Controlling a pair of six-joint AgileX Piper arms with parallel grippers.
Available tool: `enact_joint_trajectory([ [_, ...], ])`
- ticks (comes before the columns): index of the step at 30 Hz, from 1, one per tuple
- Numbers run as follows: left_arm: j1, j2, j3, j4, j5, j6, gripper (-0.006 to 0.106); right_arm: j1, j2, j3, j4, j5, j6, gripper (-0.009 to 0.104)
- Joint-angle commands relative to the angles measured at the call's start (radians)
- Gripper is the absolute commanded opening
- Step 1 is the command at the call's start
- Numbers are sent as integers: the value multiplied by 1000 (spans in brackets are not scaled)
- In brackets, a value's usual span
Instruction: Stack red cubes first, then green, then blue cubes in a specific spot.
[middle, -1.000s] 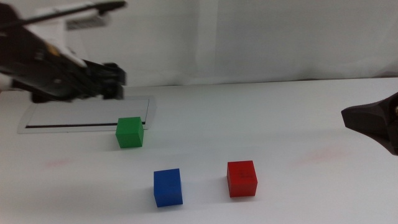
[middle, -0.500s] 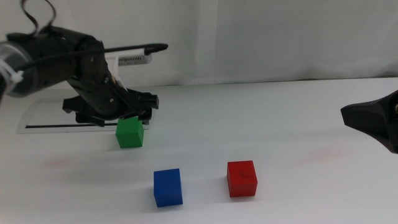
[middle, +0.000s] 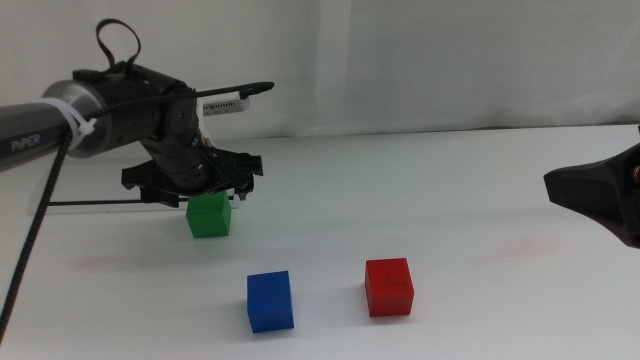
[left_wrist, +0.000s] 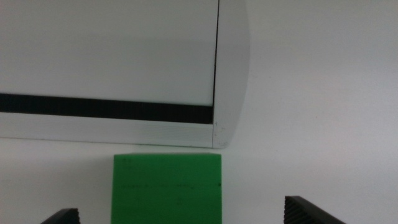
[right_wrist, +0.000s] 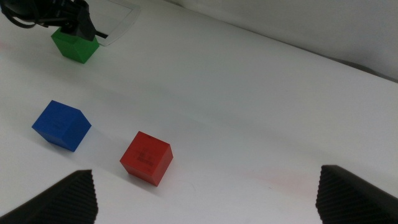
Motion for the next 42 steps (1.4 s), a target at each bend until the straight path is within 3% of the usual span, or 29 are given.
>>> enact_joint_trajectory([
  [1,-6,12,-10,1,-8,-25,80,-6,-4,5,1,-13,-8,94],
  [20,-6,67,-10,21,-44,-70,77,-6,-4,5,1,-13,-8,94],
  [32,-6,105,-10,17,-2,-70,50,-6,-4,5,1,-20,-8,94],
  [35,-6,110,-10,17,-4,-70,31,-6,-4,5,1,-22,-8,94],
  [38,-6,110,-10,17,-13,-66,-3,-6,-4,5,1,-22,-8,94],
  [42,-15,16,-28,17,3,-66,-3,-6,-4,5,-2,-24,-8,94],
])
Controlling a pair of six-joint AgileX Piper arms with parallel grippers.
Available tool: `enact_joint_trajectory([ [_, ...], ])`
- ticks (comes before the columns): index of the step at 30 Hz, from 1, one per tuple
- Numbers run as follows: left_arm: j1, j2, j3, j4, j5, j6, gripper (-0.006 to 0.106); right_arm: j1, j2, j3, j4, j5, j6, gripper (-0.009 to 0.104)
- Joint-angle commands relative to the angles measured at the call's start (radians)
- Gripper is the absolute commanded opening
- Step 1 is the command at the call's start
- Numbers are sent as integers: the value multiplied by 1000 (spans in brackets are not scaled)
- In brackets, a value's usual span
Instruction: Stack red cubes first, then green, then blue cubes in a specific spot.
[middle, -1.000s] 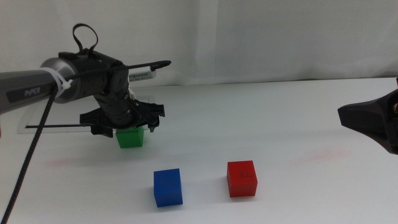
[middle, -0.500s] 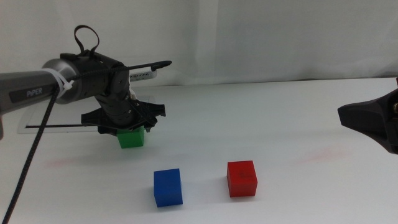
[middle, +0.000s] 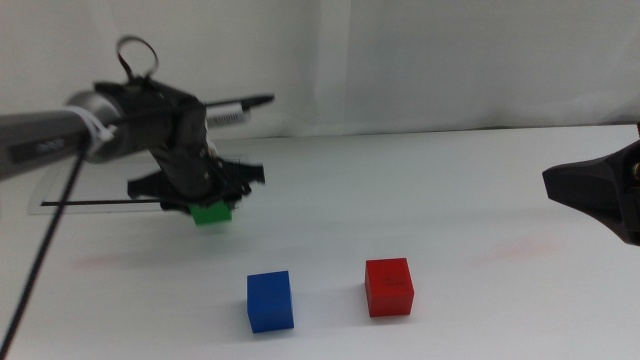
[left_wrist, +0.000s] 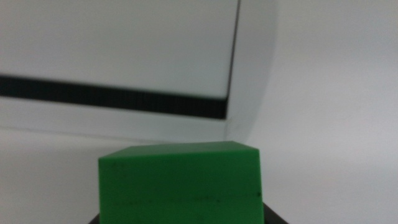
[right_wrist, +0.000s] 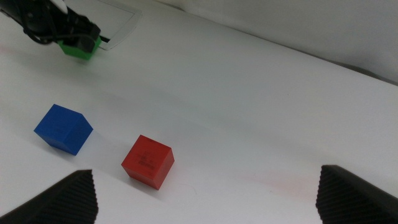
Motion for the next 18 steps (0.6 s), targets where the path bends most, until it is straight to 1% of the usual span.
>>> enact_joint_trajectory([
  [1,-18,-68,-20,1,19,-11,-3,-6,-4,5,-6,-14,-7,94],
  [5,-76,-159,-33,3,122,-16,-3,-6,-4,5,-6,-14,-7,94],
  [8,-147,-215,-33,10,187,-62,-3,-6,-4,5,-6,-14,-7,94],
  [13,-318,-273,-35,87,244,-223,-3,-6,-4,5,-6,-12,-7,94],
  [18,-502,-275,-35,135,234,-385,-3,-6,-4,5,-6,-1,-14,94],
])
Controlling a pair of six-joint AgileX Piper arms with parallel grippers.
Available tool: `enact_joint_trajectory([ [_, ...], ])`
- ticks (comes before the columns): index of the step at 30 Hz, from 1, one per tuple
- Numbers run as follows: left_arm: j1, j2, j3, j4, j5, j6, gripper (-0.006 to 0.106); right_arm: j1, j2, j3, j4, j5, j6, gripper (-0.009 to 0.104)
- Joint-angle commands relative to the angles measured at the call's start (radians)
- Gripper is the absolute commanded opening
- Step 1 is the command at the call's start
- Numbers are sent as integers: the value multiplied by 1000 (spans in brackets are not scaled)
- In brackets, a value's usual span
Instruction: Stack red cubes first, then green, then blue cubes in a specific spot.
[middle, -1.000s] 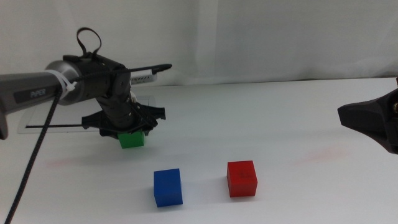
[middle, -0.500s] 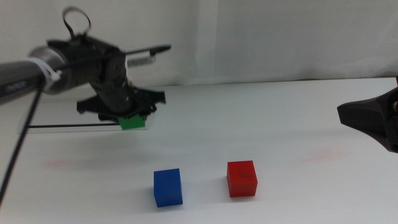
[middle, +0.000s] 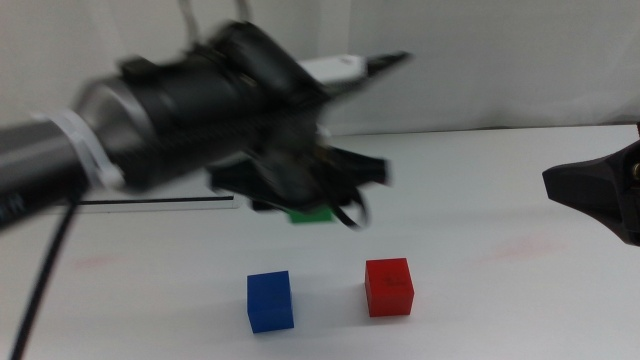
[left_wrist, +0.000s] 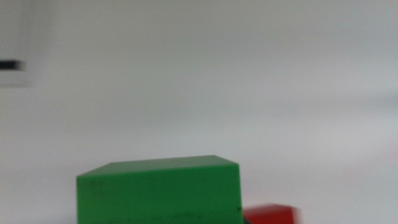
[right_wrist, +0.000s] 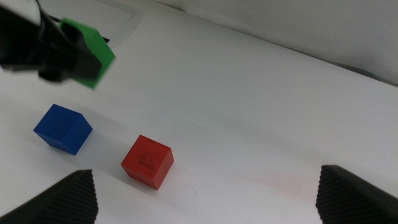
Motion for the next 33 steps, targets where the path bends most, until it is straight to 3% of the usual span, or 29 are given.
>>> enact_joint_trajectory([
  [1,-84,1,-5,31,-4,-118,-3,-6,-4,5,-6,7,-11,94],
  [10,-214,68,-54,42,-34,-270,-3,-6,-4,5,-6,72,-63,94],
  [33,-221,222,-138,14,1,-346,-3,-6,-4,5,-4,77,-80,94],
])
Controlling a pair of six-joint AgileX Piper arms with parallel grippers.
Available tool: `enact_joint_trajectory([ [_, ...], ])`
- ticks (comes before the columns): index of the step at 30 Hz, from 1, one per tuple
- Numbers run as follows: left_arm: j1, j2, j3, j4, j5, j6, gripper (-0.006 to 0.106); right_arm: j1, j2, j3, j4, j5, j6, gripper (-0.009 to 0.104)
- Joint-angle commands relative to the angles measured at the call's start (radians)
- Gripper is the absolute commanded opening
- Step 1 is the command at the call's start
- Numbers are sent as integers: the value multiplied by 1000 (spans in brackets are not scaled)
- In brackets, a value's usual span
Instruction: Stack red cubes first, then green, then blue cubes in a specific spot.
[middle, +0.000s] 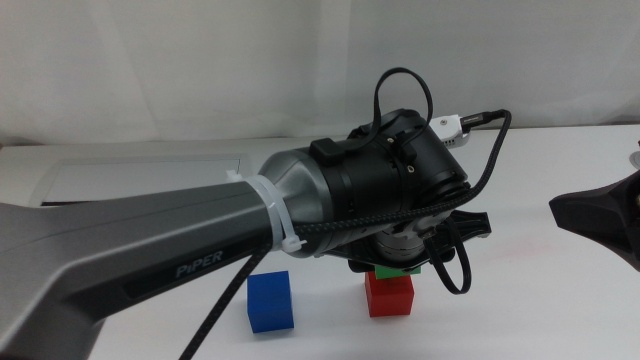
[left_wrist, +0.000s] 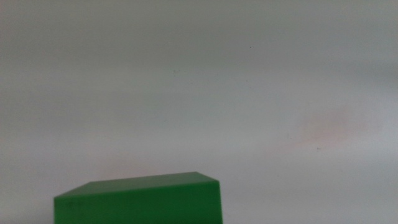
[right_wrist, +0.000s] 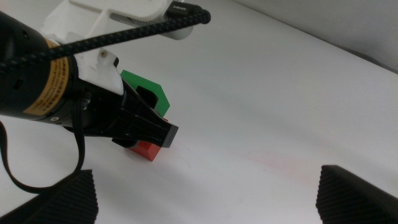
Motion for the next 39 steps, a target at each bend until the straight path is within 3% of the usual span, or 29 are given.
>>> enact_joint_trajectory([
  [1,-7,4,-7,-1,9,-43,-3,-6,-4,5,-4,1,-10,94],
  [30,-7,85,-7,-26,17,-8,-2,-6,-4,5,17,-1,-8,94],
  [31,-7,85,-7,-26,15,5,16,-6,-4,5,19,-5,-8,94],
  [33,-7,85,-7,-28,15,24,33,-6,-4,5,19,-7,-8,94],
  [38,-7,80,-7,-30,15,50,91,-6,-4,5,19,-9,-8,94],
  [39,-7,75,-7,-30,15,52,93,-6,-4,5,19,-9,-8,94],
])
